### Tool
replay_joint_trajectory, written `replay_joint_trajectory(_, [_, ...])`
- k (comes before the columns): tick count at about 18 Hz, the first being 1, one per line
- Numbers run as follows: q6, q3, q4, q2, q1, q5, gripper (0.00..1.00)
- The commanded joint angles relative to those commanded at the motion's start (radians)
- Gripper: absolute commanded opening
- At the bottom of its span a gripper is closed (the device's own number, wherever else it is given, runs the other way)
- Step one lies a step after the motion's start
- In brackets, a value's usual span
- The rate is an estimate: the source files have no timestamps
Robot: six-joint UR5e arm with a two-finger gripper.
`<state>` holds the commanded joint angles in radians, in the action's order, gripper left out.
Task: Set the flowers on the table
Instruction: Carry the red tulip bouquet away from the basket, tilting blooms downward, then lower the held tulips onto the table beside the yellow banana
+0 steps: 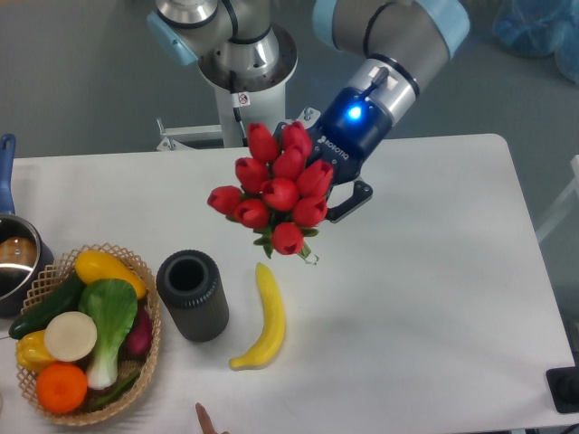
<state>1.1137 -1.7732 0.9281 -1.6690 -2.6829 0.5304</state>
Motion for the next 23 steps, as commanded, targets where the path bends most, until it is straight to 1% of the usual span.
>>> replay_joint_trajectory(2, [0.002,0.000,0.002,0.014,0.002,0.064,0.56])
replay_joint_trajectory(5, [-0.002,0.008,0.005,0.044,0.002,0.234,0.56])
replay_joint_trajectory(9, [0.009,0.009,0.002,0.046,0.003,0.368,0.56])
replay_joint_trajectory(12, [0.026,0.008,-0.002,0.038,0.012,0.505,0.56])
replay_joint_trajectory(15, [0.090,0.009,-0.002,0.002,0.021,0.594,0.56])
replay_joint_trajectory(18, [0.133,0.012,-0.002,-0.041,0.029,0.617,0.56])
replay_joint_trajectory(21, [0.193,0.009,0.000,-0.078,0.034,0.675,0.56])
replay_joint_trajectory(23, [0.225,0.017,-0.002,-0.110,0.055,0.700,0.56])
